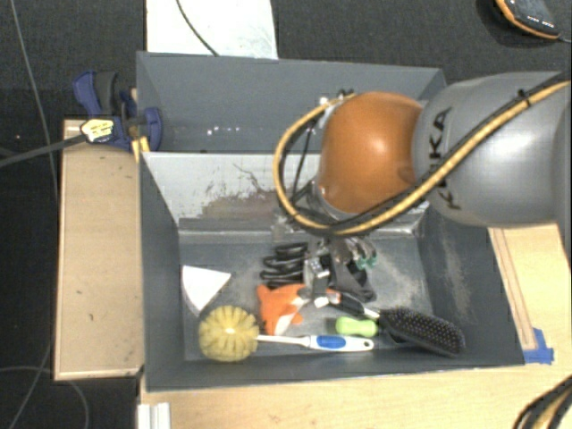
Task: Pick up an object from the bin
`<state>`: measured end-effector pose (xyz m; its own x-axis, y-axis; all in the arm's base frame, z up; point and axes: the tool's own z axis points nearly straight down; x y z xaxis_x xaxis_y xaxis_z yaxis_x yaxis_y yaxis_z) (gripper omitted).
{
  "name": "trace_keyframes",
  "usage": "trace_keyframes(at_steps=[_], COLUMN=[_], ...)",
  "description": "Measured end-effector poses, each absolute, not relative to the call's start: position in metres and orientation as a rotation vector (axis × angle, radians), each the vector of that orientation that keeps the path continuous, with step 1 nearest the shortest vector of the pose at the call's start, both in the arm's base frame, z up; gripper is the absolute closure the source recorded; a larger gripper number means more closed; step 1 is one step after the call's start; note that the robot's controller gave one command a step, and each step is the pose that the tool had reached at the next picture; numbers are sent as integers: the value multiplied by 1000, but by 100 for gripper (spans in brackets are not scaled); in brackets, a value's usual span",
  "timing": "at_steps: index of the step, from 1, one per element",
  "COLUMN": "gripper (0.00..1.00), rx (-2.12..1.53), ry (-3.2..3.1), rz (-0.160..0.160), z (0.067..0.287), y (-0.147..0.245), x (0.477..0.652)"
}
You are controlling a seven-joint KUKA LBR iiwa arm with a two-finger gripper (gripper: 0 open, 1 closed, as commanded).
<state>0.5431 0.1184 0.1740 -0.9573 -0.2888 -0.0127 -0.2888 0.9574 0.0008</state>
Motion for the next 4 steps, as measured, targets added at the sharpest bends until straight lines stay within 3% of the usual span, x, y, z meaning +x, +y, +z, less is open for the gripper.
trace_keyframes(at_steps=[1, 2, 4], gripper=[0, 0, 0], rx=[-37, -279, -223], ry=[3134, 3118, 3122], rz=[0, 2, 1], z=[191, 225, 222], y=[108, 121, 126], x=[540, 552, 541])
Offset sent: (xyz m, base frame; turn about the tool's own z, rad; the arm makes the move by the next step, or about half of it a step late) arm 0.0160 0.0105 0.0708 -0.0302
